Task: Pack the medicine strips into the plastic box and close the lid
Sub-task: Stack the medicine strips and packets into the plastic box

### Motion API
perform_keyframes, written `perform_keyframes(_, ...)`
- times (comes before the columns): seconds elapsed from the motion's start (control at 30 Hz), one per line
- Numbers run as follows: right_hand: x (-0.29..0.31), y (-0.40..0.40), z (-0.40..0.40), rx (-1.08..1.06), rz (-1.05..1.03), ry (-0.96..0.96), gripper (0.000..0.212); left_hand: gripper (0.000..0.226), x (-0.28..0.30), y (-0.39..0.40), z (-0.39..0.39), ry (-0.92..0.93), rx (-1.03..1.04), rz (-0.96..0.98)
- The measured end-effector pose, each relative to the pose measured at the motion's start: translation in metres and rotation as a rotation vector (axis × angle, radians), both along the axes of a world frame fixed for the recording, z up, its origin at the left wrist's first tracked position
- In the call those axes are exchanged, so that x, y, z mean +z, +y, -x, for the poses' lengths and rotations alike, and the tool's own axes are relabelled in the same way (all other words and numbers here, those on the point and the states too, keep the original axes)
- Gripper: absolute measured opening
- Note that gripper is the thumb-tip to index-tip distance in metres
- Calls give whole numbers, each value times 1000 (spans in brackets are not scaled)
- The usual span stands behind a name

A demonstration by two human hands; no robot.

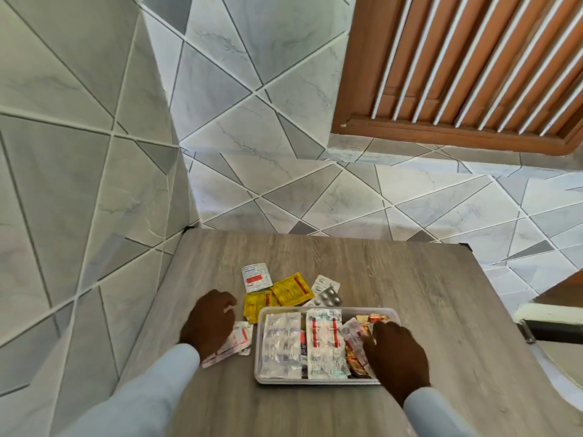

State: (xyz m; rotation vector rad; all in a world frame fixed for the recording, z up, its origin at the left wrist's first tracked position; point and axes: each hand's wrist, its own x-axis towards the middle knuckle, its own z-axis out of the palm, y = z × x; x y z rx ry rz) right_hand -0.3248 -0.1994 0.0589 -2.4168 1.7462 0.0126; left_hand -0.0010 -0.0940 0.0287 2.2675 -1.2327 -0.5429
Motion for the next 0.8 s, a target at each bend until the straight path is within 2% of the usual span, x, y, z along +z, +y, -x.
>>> perform_keyframes(0.07, 7, -7, -23, 58, 42, -97, 26, 41, -9, 12, -26, 77, 23, -155)
perform_keyframes(0.17, 6, -18, -64, 172, -22, -255, 22, 88, -20, 22, -39, 85, -121, -388)
perform_keyframes(0.23, 2, -22, -89, 239, -61, -312, 23, 101, -28, 24, -35, 22, -223, -452)
perform_keyframes(0.3, 0, -24, -110, 271, -94, -330, 25, 104, -34, 21, -28, -79, -314, -496)
perform_keyframes(0.47, -1, -44, -139, 266, -160, -294, 40, 91, -44, 10, -18, -302, -454, -518)
perform_keyframes(0.6, -4, -66, -152, 290, -236, -149, 57, 73, -48, 4, -21, -387, -452, -493)
perform_keyframes(0.7, -13, -84, -165, 343, -313, -38, 69, 62, -48, 0, -28, -284, -411, -493)
perform_keyframes(0.8, -23, -103, -182, 427, -389, 76, 80, 39, -52, -1, -35, -21, -343, -511)
